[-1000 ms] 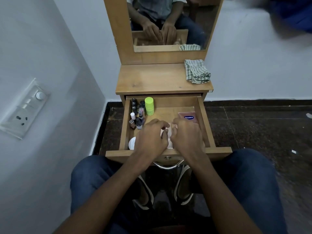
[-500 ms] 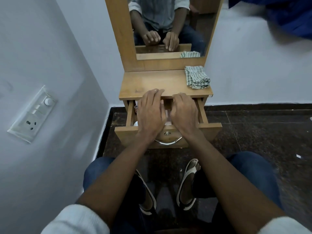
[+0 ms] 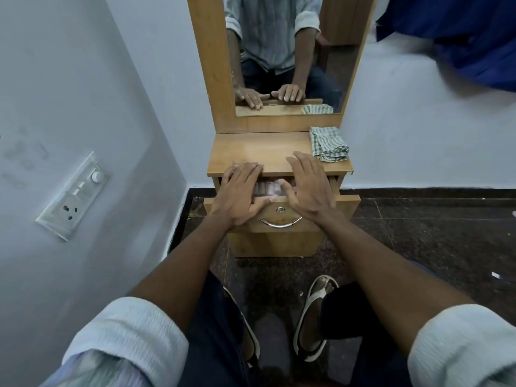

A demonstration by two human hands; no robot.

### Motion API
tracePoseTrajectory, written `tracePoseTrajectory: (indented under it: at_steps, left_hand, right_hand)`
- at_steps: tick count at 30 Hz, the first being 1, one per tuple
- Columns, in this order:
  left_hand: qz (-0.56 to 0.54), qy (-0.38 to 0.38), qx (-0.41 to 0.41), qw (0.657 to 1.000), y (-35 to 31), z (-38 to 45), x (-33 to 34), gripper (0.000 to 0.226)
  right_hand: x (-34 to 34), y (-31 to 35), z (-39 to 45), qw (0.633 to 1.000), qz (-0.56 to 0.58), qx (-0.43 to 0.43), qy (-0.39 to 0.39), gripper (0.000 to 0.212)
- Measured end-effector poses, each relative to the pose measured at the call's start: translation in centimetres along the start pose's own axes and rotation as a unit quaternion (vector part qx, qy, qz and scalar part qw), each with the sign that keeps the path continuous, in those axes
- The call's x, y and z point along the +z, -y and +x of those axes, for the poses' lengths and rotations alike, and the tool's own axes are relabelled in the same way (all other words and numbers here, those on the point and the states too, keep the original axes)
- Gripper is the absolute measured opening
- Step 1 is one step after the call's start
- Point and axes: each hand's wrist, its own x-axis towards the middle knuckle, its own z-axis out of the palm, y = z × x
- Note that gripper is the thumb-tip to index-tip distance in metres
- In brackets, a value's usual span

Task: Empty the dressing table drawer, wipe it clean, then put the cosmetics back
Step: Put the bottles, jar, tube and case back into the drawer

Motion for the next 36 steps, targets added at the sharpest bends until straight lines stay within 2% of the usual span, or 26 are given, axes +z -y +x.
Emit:
tracePoseTrajectory:
  at_steps: [4,8,11,15,21,24,32,36]
  left_hand:
    - [0.02,0.018,-0.005,1.0,0.6,0.7,-0.3,0.104]
    - [0.057,0.021,0.007,0.998,0.7,1.7,-0.9,0.092]
    - [0.083,0.023,0.01,0.996,0.2,2.7,-1.6,0.079]
    - [0.134,0.012,0.016,0.991,-0.9,3.4,-2.1,0.057]
    - [0.148,0.031,-0.023,0.988,-1.9,4.8,-2.4,0.03]
    - [0.144,0.031,-0.046,0.988,-2.0,5.4,-2.1,0.025]
    - [0.13,0.001,-0.061,0.99,-1.7,5.5,-0.8,0.03]
    - [0.133,0.014,-0.083,0.988,-2.4,5.5,-1.8,0.032]
  right_hand:
    - [-0.8,-1.0,0.0,0.992,0.032,-0.082,0.087,0.091]
    - [-1.2,-2.7,0.5,0.985,-0.003,-0.091,0.149,0.105]
    - [-1.3,-2.5,1.4,0.987,-0.012,-0.082,0.141,0.096]
    - [-1.4,-1.0,2.4,0.991,-0.028,-0.028,0.131,0.07]
    - [-1.4,0.7,3.9,0.988,-0.092,0.019,0.119,0.041]
    - [-1.1,1.2,4.4,0.987,-0.109,0.036,0.116,0.042]
    - [0.2,1.5,3.8,0.985,-0.139,0.039,0.089,0.053]
    - [-0.9,1.8,4.0,0.987,-0.117,0.047,0.099,0.048]
